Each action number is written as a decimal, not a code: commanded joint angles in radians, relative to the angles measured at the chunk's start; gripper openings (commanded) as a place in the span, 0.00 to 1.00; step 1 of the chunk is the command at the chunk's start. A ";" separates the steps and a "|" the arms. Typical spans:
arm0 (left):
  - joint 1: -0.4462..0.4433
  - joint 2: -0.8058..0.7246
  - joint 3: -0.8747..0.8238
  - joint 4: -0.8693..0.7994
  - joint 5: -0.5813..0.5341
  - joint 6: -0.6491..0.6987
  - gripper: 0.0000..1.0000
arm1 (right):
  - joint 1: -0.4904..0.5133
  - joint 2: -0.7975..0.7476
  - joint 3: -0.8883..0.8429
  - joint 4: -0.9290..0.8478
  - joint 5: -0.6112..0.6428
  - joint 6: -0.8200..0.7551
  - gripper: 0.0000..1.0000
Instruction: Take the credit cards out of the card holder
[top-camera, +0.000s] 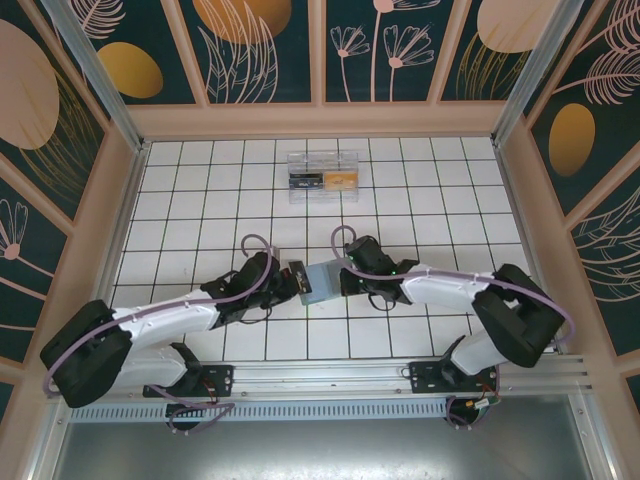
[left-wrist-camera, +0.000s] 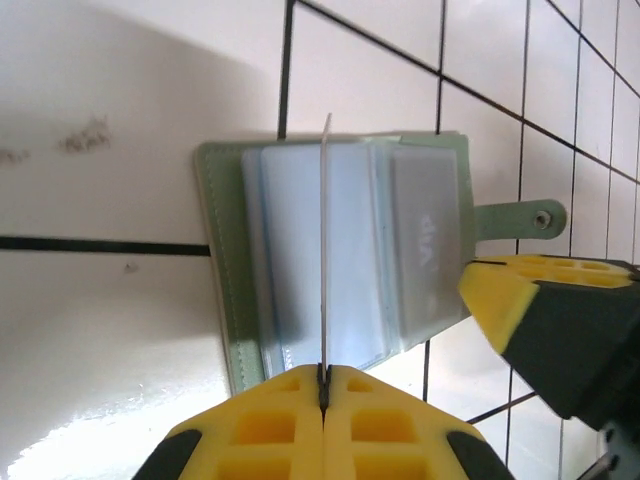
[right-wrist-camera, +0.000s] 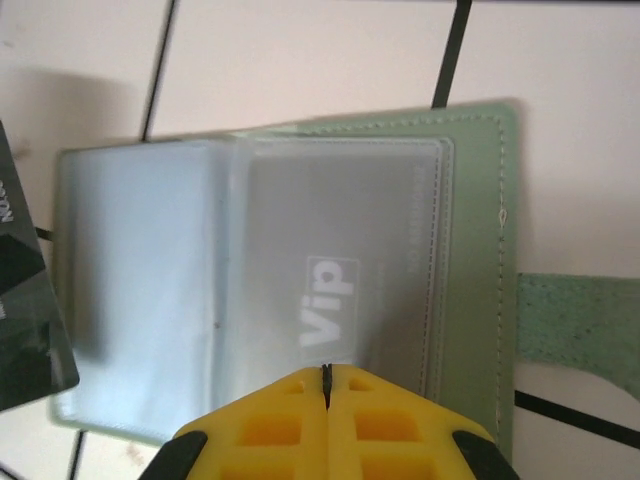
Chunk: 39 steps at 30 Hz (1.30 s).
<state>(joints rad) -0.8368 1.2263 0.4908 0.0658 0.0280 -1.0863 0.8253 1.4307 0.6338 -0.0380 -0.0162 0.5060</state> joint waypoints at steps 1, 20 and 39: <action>0.005 -0.046 0.092 -0.166 -0.103 0.139 0.00 | 0.009 -0.125 -0.006 0.005 0.066 -0.004 0.08; 0.006 0.201 0.514 -0.384 -0.522 1.034 0.00 | 0.006 -0.763 -0.264 0.039 0.310 0.011 0.91; 0.113 0.552 0.732 -0.161 -0.532 1.997 0.00 | 0.000 -0.960 -0.360 0.003 0.383 0.068 0.99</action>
<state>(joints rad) -0.7475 1.7290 1.1877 -0.1436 -0.4900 0.7406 0.8265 0.4828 0.2905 -0.0341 0.3481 0.5602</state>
